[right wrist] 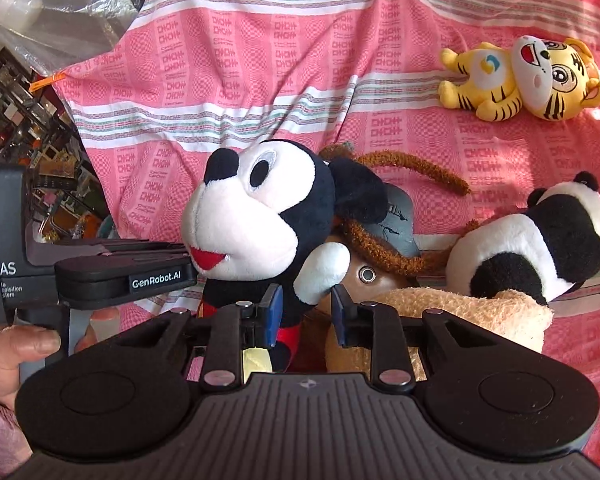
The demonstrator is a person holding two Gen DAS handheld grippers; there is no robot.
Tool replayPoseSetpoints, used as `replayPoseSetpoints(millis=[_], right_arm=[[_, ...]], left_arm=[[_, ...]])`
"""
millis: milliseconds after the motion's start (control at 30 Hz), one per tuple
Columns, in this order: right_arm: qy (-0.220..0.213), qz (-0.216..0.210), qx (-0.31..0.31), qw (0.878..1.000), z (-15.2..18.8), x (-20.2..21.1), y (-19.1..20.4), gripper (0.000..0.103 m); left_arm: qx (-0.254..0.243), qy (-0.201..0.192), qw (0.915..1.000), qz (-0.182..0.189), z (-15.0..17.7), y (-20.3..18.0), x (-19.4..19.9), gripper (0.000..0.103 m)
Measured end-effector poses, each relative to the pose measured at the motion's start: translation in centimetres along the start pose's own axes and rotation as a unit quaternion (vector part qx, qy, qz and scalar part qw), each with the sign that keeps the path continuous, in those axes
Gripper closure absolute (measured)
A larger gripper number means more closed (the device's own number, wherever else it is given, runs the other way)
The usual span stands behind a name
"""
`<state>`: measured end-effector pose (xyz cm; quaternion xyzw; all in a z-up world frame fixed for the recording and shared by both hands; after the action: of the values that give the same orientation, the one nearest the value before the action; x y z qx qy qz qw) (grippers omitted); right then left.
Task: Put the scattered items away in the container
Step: 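Lift the Mickey Mouse plush with the left tool toward the red box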
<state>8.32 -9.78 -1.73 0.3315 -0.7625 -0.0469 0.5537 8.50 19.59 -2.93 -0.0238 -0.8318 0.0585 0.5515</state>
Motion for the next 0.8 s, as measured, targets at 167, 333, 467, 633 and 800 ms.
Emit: replayPoseSetpoints(millis=[167,333,467,633,800], right_arm=[[-0.008,-0.013,-0.015,1.000,-0.7,-1.4,-0.2,0.074],[-0.010,-0.006,0.000,1.000,-0.7,-1.8,0.3,0.078],[-0.012,0.010,0.021,1.000,-0.5,-1.4,0.7,0.081],[-0.025,0.019,0.029,0.999,-0.2,-0.2,0.9,0.081],[-0.050,0.015,0.038,0.998,-0.4,2.0,1.4,0.082]], left_arm=[[-0.027,-0.002,0.9995,-0.018,0.3,-0.7,-0.1,0.093],[-0.040,-0.002,0.9988,-0.028,0.3,-1.2,-0.2,0.084],[-0.050,-0.013,0.9980,-0.037,0.6,-1.7,0.1,0.085],[-0.044,-0.024,0.9983,-0.028,0.8,-2.2,1.1,0.094],[-0.042,-0.058,0.9973,-0.020,0.5,-2.8,3.4,0.094]])
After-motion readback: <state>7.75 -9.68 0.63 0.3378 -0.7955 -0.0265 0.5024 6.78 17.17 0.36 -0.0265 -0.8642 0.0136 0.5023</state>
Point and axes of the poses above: each gripper's, at about its wrist camera, not at the fingertips, and x roughly against the way its jaws point, y to its left, z to its underside, the point moved 1 cm from there along -x, roughly the way its jaws point, and after that the axes turned 7 degrees about y, right-handed, at the moved point
